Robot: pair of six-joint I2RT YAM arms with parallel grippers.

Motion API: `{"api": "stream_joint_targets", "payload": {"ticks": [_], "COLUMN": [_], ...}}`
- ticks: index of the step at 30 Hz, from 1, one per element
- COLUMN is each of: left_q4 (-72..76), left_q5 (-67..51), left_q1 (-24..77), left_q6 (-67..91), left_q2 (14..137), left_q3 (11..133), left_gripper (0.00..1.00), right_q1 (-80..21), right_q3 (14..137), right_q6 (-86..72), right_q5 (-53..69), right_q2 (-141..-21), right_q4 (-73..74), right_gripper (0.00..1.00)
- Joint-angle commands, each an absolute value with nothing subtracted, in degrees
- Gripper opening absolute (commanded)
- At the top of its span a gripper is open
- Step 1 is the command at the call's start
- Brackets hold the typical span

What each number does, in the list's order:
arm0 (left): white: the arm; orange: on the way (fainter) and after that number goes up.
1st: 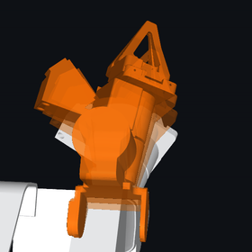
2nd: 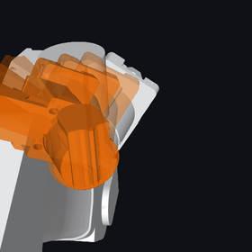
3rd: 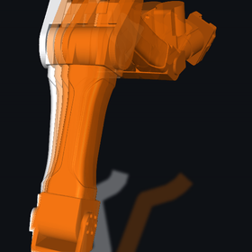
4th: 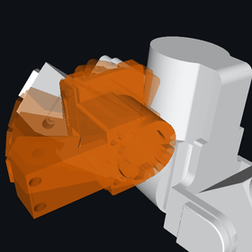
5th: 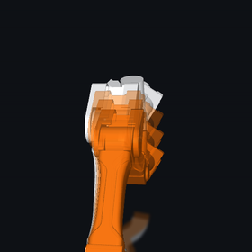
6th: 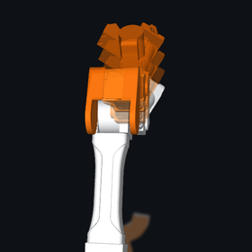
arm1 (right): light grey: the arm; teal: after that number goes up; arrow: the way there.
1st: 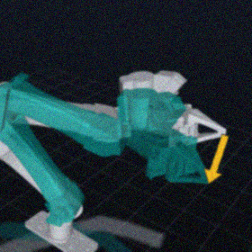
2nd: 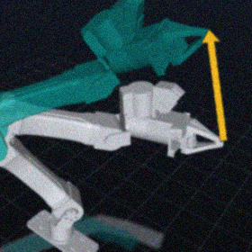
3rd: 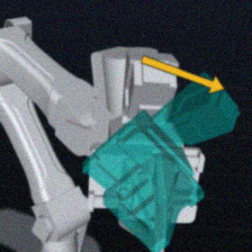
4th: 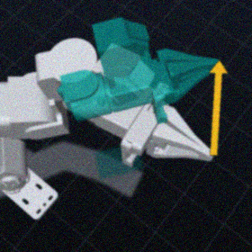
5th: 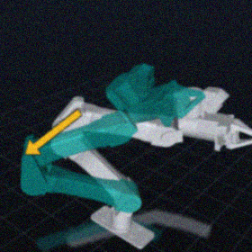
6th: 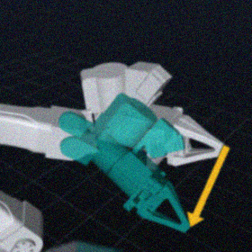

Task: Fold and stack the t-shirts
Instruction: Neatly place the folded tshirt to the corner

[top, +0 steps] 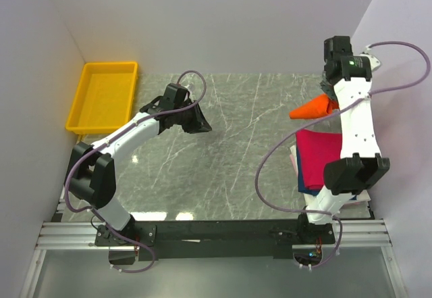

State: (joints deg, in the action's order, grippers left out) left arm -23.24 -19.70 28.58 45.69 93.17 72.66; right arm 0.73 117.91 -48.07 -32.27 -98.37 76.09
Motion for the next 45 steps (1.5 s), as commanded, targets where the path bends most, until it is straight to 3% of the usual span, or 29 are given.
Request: {"api": "stream_joint_targets", "payload": {"ticks": [1, 14, 16, 17, 21, 22, 23, 34, 36, 40, 45], "left_q4": [-21.7, -21.4, -21.3, -21.1, -19.5, -19.4, -19.3, -19.9, -20.3, -21.4, -22.7], "left_q5": [-21.2, -22.4, -22.8, -22.9, -24.0, -24.3, -24.3, -21.6, -19.4, -11.5, -0.8], "left_q1": [28.5, 29.3, 29.4, 29.3, 29.7, 29.8, 29.9, 30.1, 30.1, 30.1, 30.1], "left_q6": [44.7, 43.8, 43.6, 43.4, 43.6, 43.5, 43.4, 42.9, 42.8, 42.5, 42.7], "left_q2": [91.4, 91.6, 91.5, 91.5, 91.2, 91.3, 91.3, 85.3, 82.7, 76.8, 65.9], "left_q3": [73.7, 71.8, 71.4, 70.8, 69.3, 69.1, 68.8, 66.7, 66.4, 63.8, 58.0], "left_gripper": [0.23, 0.23, 0.23, 0.23, 0.23, 0.23, 0.23, 0.24, 0.25, 0.27, 0.32], "right_q1": [2.6, 4.6, 5.2, 5.4, 5.6, 5.5, 5.5, 0.4, -4.4, -23.1, -34.6], "right_q3": [114.8, 85.1, 81.4, 78.2, 72.1, 71.6, 71.6, 66.7, 66.8, 66.8, 62.4], "right_q6": [-47.6, -51.4, -52.4, -52.8, -54.0, -53.8, -53.8, -42.2, -42.5, -45.9, -45.4], "right_q5": [-34.5, -32.5, -32.1, -30.9, -29.3, -29.8, -30.1, -13.9, -14.5, -19.9, -21.2], "right_q2": [-92.0, -75.9, -71.5, -69.9, -61.5, -60.7, -59.9, -50.0, -50.5, -53.7, -54.8], "right_q4": [75.5, 71.2, 71.8, 72.0, 73.8, 75.0, 75.7, 57.4, 55.0, 49.2, 36.0], "right_gripper": [0.00, 0.01, 0.21, 0.40, 0.62, 0.75, 0.80, 0.89, 0.89, 0.91, 0.92]}}
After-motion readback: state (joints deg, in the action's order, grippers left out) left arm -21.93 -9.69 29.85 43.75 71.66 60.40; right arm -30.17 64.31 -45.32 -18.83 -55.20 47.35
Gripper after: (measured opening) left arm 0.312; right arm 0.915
